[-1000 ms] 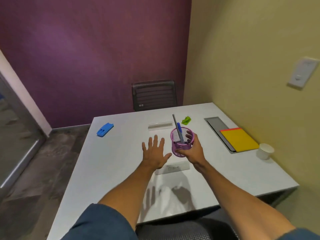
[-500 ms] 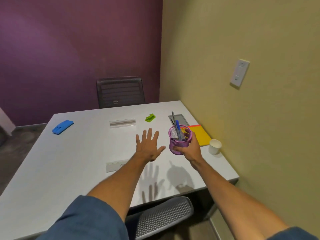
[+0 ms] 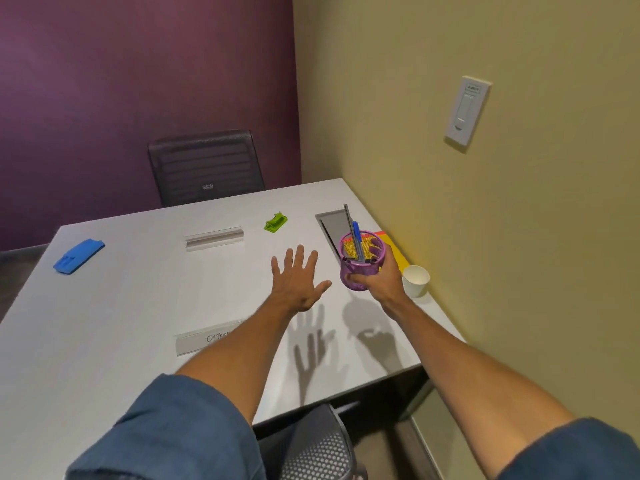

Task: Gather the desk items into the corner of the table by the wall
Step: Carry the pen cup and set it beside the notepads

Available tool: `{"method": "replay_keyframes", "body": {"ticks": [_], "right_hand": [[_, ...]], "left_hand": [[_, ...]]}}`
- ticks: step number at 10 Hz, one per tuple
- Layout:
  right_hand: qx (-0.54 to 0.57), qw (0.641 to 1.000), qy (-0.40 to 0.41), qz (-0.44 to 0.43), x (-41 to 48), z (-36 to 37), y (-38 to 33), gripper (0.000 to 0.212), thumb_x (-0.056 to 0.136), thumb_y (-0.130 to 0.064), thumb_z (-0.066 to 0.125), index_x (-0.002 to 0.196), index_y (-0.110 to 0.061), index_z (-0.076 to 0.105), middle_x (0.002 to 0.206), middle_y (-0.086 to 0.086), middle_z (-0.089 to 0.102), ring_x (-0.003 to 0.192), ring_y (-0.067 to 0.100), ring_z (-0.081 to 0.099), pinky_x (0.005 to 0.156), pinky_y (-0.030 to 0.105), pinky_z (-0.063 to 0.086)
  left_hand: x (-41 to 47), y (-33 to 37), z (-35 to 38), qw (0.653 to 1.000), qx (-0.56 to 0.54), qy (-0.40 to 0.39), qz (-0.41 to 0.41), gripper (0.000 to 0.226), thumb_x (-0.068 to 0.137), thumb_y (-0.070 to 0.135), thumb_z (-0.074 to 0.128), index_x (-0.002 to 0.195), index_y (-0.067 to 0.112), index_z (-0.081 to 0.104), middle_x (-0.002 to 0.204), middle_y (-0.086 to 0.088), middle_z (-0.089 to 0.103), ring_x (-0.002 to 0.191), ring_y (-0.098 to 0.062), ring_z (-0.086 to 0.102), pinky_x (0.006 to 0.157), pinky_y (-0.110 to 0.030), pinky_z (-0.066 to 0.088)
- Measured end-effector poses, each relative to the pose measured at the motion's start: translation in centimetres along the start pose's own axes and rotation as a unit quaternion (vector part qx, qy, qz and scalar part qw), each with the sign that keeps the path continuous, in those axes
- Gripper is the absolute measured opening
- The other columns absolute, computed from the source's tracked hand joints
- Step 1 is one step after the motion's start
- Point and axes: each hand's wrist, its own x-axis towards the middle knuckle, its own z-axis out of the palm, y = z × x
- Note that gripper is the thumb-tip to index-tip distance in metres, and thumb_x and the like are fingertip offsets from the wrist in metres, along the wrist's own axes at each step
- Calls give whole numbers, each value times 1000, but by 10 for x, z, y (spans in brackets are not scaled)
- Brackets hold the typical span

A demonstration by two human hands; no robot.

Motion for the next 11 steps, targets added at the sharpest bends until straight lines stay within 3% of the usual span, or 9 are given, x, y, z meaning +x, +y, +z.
{"method": "replay_keyframes", "body": {"ticks": [2, 3, 4, 5, 6, 8, 9, 10, 11], "right_hand": [[-10, 1000, -2, 4, 62, -9, 23, 93, 54, 0, 90, 133, -23, 47, 123, -4, 61, 114, 18, 60, 91, 32, 54], [-14, 1000, -8, 20, 91, -11, 36, 92, 54, -1, 90, 133, -21, 48, 124, 0, 62, 115, 21, 61, 88, 30, 56], [-17, 999, -13, 24, 118, -12, 48, 92, 55, -1, 90, 134, -22, 48, 124, 0, 63, 113, 19, 62, 71, 12, 53], [-22, 999, -15, 26, 138, -14, 61, 91, 56, -4, 91, 133, -22, 48, 125, 0, 62, 112, 19, 62, 65, 11, 53], [-19, 999, -11, 38, 160, -17, 76, 90, 57, -8, 92, 134, -23, 48, 126, -1, 62, 113, 19, 62, 75, 21, 57], [-23, 998, -24, 52, 209, -21, 110, 90, 56, -8, 93, 133, -24, 49, 126, -3, 62, 112, 15, 63, 73, 16, 57], [-29, 997, -29, 60, 235, -25, 130, 89, 56, -8, 93, 134, -19, 49, 128, 0, 61, 116, 21, 61, 87, 40, 59], [-37, 996, -33, 70, 261, -28, 145, 90, 57, -9, 92, 135, -19, 48, 127, -1, 61, 115, 19, 60, 86, 33, 59], [-29, 996, -39, 81, 289, -30, 157, 90, 60, -7, 90, 137, -19, 45, 122, -7, 58, 109, 11, 57, 71, 8, 53]], "left_hand": [[65, 3, 11, 1000, -10, -2, -12, 76, 96, 61, 27, 155, 22, 0, 162, -10, -8, 149, -32, -7, 118, -56, -4], [95, 5, 19, 1000, -20, -7, -19, 76, 96, 61, 28, 155, 22, -1, 162, -10, -8, 149, -32, -7, 118, -56, -4], [119, 5, 27, 999, -21, -11, -26, 75, 96, 60, 28, 155, 22, -1, 162, -10, -7, 149, -32, -6, 117, -55, -4], [139, 8, 40, 999, -24, -20, -26, 75, 96, 60, 28, 155, 23, 0, 162, -10, -7, 149, -31, -7, 117, -55, -4], [162, 14, 55, 999, -27, -33, -31, 75, 96, 61, 27, 155, 23, -1, 162, -9, -7, 149, -31, -7, 117, -55, -5], [213, 32, 82, 997, -37, -50, -45, 75, 95, 63, 25, 155, 24, -1, 162, -10, -8, 149, -31, -8, 116, -56, -6], [241, 37, 94, 996, -38, -55, -52, 76, 95, 63, 25, 155, 24, -1, 162, -10, -8, 149, -31, -9, 116, -56, -6], [262, 40, 109, 995, -37, -64, -60, 76, 95, 63, 24, 154, 25, -2, 162, -10, -8, 149, -31, -9, 116, -55, -7], [280, 40, 127, 993, -42, -81, -69, 76, 95, 64, 24, 155, 24, -2, 162, -11, -8, 149, -32, -8, 116, -56, -5]]}}
